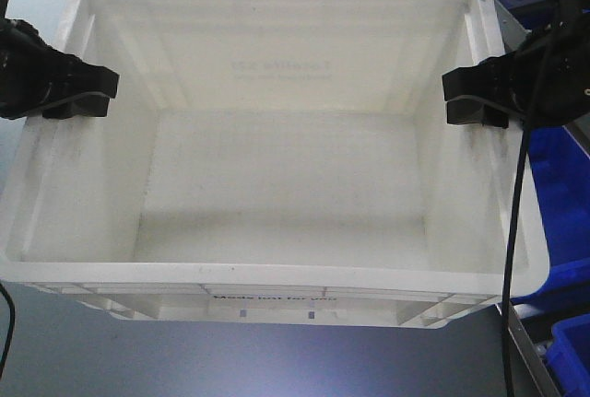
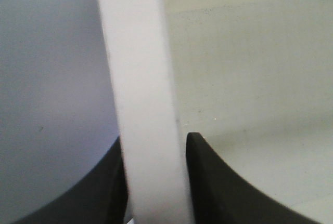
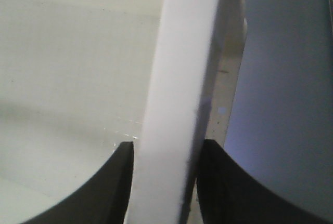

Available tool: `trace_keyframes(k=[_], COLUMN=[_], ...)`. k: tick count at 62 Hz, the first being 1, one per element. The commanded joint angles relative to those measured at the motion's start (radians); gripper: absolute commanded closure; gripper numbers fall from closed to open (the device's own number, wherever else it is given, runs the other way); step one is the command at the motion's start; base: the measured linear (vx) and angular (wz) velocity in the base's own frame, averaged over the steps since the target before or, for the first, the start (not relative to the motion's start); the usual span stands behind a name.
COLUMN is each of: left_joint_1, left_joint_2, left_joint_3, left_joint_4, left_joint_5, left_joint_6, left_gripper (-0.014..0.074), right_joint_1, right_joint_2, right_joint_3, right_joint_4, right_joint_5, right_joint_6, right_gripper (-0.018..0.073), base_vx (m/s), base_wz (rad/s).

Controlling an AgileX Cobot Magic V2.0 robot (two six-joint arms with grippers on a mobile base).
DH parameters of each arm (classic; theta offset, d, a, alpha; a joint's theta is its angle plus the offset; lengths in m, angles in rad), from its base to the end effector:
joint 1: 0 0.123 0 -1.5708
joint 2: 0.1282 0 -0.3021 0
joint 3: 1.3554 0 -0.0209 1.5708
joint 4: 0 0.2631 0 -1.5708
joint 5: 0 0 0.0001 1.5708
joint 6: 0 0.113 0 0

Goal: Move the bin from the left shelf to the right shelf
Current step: 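Hold the tote with both grippers while the base turns, then keep the tote gripped while the base drives toward the other shelf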

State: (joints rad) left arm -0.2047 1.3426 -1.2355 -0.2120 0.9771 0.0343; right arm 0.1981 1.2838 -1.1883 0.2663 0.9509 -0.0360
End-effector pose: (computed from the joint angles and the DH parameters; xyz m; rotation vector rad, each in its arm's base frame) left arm 0.2844 -0.0792 0.3464 0.2207 2.5598 -0.3351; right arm 0.2701 0.0789 0.3507 -0.1861 2.5206 0.4007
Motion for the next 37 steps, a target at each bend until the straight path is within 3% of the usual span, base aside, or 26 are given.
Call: trace_keyframes(k=[1,37], left_joint_1=[0.002,0.002], left_joint_2=[-0.043,-0.043], left_joint_3=[-0.035,-0.035], left_joint_4=[-0.006,-0.006], left_joint_5=[-0.074,-0.074], left_joint_6=[0.033,0.033], left_gripper=[0.0604,0.0604], right_joint_1=[-0.002,-0.002], right_joint_2=[-0.046,-0.046], right_joint_3=[-0.041,-0.041], right_joint_4=[0.004,0.004], right_joint_5=[-0.078,-0.077], right_joint_6=[-0.065,-0.065], right_gripper=[0.0564,0.0564], base_vx=[0.17,0.20], base_wz=[-0.29,-0.14])
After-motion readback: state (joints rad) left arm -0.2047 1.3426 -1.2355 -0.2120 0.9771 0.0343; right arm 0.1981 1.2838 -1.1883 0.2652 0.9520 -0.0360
